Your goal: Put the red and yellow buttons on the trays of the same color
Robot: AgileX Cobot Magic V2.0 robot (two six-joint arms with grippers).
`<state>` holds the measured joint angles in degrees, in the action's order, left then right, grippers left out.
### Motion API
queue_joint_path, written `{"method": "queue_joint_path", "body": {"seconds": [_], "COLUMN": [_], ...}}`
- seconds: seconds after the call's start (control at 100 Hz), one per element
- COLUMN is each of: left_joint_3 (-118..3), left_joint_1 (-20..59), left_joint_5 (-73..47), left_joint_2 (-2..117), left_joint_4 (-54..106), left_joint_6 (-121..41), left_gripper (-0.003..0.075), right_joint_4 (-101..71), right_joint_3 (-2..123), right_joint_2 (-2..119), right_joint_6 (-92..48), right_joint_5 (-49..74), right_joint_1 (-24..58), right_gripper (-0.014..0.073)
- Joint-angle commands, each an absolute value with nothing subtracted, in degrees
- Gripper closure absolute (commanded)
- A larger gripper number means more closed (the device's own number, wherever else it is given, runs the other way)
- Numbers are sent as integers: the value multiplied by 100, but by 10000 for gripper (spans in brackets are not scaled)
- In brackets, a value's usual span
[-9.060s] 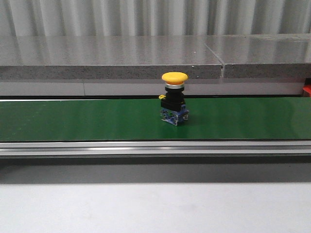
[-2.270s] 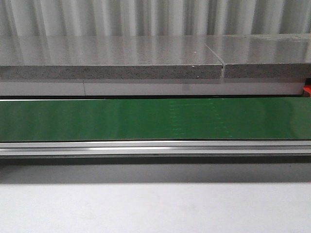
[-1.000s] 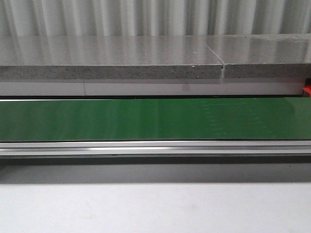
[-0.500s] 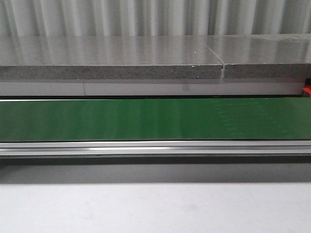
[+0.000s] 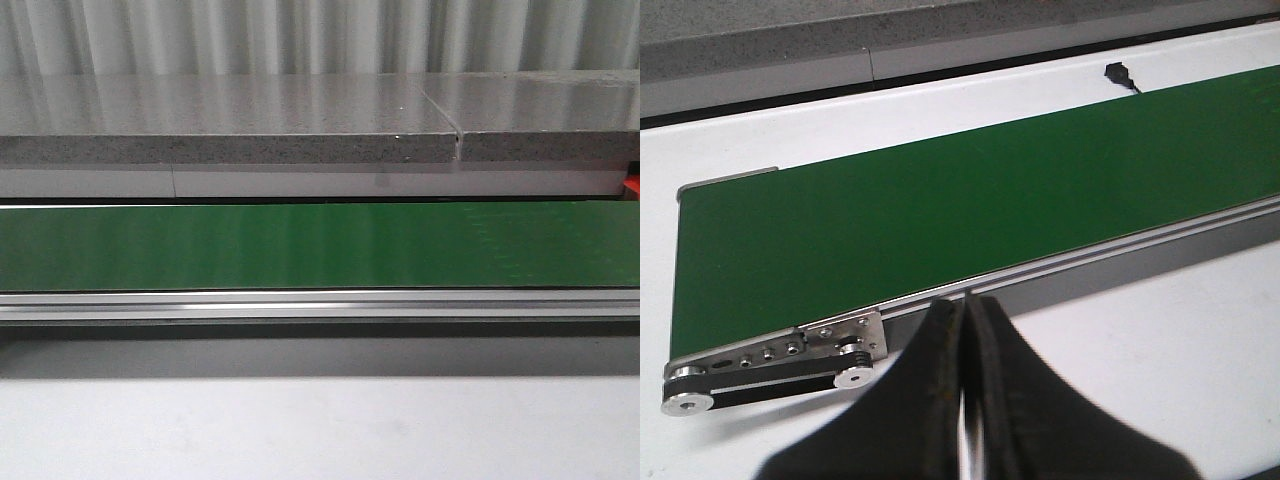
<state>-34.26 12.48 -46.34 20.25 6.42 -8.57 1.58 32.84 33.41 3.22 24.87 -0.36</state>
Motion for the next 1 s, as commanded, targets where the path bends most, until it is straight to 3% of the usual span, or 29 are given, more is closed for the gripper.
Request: {"method": "queue_joint_path", "body": {"seconds": [0.0, 0.53, 0.73, 0.99], "left_joint_3": [-3567, -3567, -3567, -3567], "left_joint_1": [1291, 1291, 1291, 1291], "left_joint_5": [-4257, -4257, -4257, -4257], "left_joint_2": [2072, 2072, 2072, 2072], "left_joint_4": [750, 750, 750, 750], "left_joint_6": [-840, -840, -840, -840], "left_gripper": [741, 741, 741, 741], "right_joint_4": [224, 230, 248, 248], "right_joint_3": [3181, 1705, 842, 28], "right_joint_2": [3100, 1498, 1169, 374], "right_joint_6": [262, 262, 262, 262], "right_joint_5": [1789, 942, 0, -136], "right_joint_1": [-30, -30, -30, -98], "right_gripper": [715, 715, 715, 715]}}
